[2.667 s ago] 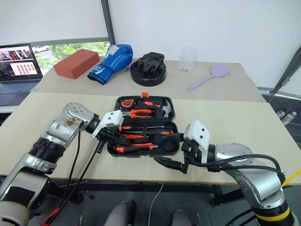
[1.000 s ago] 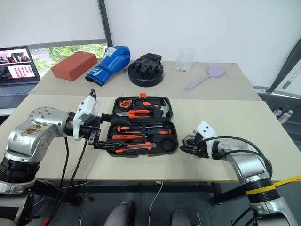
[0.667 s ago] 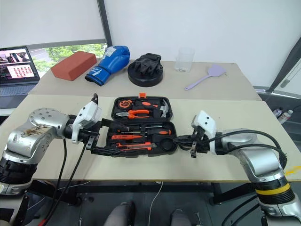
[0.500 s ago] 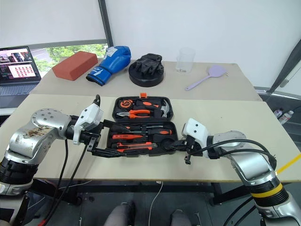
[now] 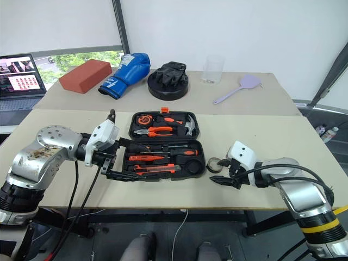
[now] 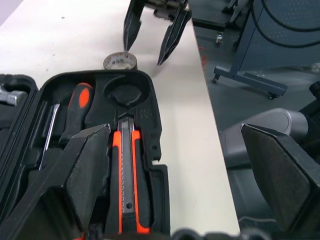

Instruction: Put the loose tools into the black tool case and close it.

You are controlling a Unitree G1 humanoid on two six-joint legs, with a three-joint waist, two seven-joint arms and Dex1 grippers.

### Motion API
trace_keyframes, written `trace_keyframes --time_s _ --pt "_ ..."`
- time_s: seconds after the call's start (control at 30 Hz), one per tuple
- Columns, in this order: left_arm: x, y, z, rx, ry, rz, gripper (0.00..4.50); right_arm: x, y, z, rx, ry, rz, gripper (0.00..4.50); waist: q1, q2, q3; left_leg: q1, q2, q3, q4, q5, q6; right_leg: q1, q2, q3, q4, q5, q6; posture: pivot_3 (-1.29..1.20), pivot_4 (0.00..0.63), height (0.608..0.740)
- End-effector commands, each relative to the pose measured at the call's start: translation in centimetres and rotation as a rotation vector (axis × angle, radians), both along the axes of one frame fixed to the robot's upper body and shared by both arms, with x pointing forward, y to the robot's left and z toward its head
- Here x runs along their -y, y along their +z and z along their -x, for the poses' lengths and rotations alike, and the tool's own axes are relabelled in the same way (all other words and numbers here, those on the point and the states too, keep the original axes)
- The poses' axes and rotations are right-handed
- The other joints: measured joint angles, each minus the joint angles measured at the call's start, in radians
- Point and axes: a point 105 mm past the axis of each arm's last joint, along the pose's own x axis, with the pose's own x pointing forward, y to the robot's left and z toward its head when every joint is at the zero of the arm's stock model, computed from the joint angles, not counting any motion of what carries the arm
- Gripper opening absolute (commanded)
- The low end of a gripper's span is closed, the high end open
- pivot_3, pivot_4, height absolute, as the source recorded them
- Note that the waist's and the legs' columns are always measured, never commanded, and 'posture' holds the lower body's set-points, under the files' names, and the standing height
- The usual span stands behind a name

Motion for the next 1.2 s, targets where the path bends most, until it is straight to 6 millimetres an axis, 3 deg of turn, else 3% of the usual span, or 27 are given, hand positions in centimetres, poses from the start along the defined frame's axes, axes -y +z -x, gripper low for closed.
trace_keyframes --time_s 0.03,0.1,0.13,0.17,0.23,0.4,0.5,0.67,0.83,1.0,1.2 --pt "0.2 0.7 -0.1 0.044 -0.007 0.004 4.5 -0.1 0.1 -0.9 0.051 -0.008 0.001 3.17 -0.002 0.0 0.0 0.0 0.0 0.0 0.0 0.0 0.0 0.001 0.0 0.0 0.0 0.0 0.0 0.0 0.15 0.735" --pt "0.2 0.7 -0.1 0.045 -0.008 0.003 4.5 -0.1 -0.4 -1.2 0.05 -0.014 0.002 3.17 -0.002 0.0 0.0 0.0 0.0 0.0 0.0 0.001 0.001 0.002 0.0 0.0 0.0 0.0 0.0 0.0 0.15 0.735" --pt "0.2 0.7 -0.1 0.045 -0.008 0.003 4.5 -0.1 -0.7 -1.3 0.051 -0.015 0.006 2.65 -0.002 0.0 0.0 0.0 0.0 0.0 0.0 0.001 0.001 0.002 0.0 0.0 0.0 0.001 0.002 0.0 0.15 0.735" --pt "0.2 0.7 -0.1 0.045 -0.008 0.003 4.5 0.0 -0.8 -1.4 0.052 -0.018 0.01 2.49 -0.002 0.0 0.0 0.0 0.0 0.0 0.0 0.001 0.001 0.002 0.0 0.0 0.0 0.002 0.003 0.0 0.15 0.735" --pt "0.2 0.7 -0.1 0.046 -0.007 0.001 4.5 0.3 -0.9 -1.6 0.059 -0.025 0.015 1.67 -0.002 0.0 0.0 0.0 0.0 0.0 0.0 0.001 0.001 0.001 0.0 0.0 0.0 0.002 0.003 0.0 0.15 0.735" --pt "0.1 0.6 0.0 0.049 -0.006 -0.002 4.5 1.6 1.6 -1.4 0.092 -0.044 -0.024 0.03 0.001 0.0 0.0 0.0 0.0 0.0 0.0 0.0 0.0 0.001 0.0 0.0 0.0 0.001 0.001 0.0 0.15 0.735" --pt "0.1 0.6 0.1 0.049 -0.007 -0.004 4.5 0.7 4.0 -0.5 0.104 0.015 -0.068 0.03 0.002 0.0 0.0 0.0 0.0 0.0 0.0 0.0 0.0 0.001 0.0 0.0 0.0 0.001 0.001 0.0 0.15 0.735" --pt "0.4 0.1 0.2 0.052 -0.024 -0.015 4.5 -4.4 6.7 1.1 0.088 0.18 -0.165 0.03 -0.009 0.0 0.0 0.0 0.0 0.0 -0.002 0.001 0.001 0.001 0.0 0.001 0.001 0.002 0.002 0.0 0.15 0.735" --pt "0.7 0.1 0.1 0.062 -0.034 -0.017 4.5 -7.6 5.8 0.8 0.08 0.236 -0.132 0.03 -0.002 0.0 0.0 0.0 0.0 0.0 -0.002 0.001 0.001 0.0 0.001 0.001 0.0 0.002 0.002 0.0 0.15 0.735" --pt "0.6 0.2 0.0 0.069 -0.027 -0.014 4.5 -7.1 4.0 -0.2 0.063 0.197 -0.049 0.03 0.01 0.0 0.0 -0.001 0.0 0.0 0.0 0.0 -0.001 -0.002 0.0 0.001 -0.001 0.001 0.0 0.0 0.15 0.735" --pt "0.1 0.2 0.1 0.07 -0.005 -0.018 4.5 -7.1 3.6 0.7 0.024 0.256 -0.028 2.1 0.004 0.0 0.0 0.0 0.0 0.0 -0.001 0.0 0.0 0.0 0.0 0.001 0.0 0.001 0.0 0.0 0.15 0.735"
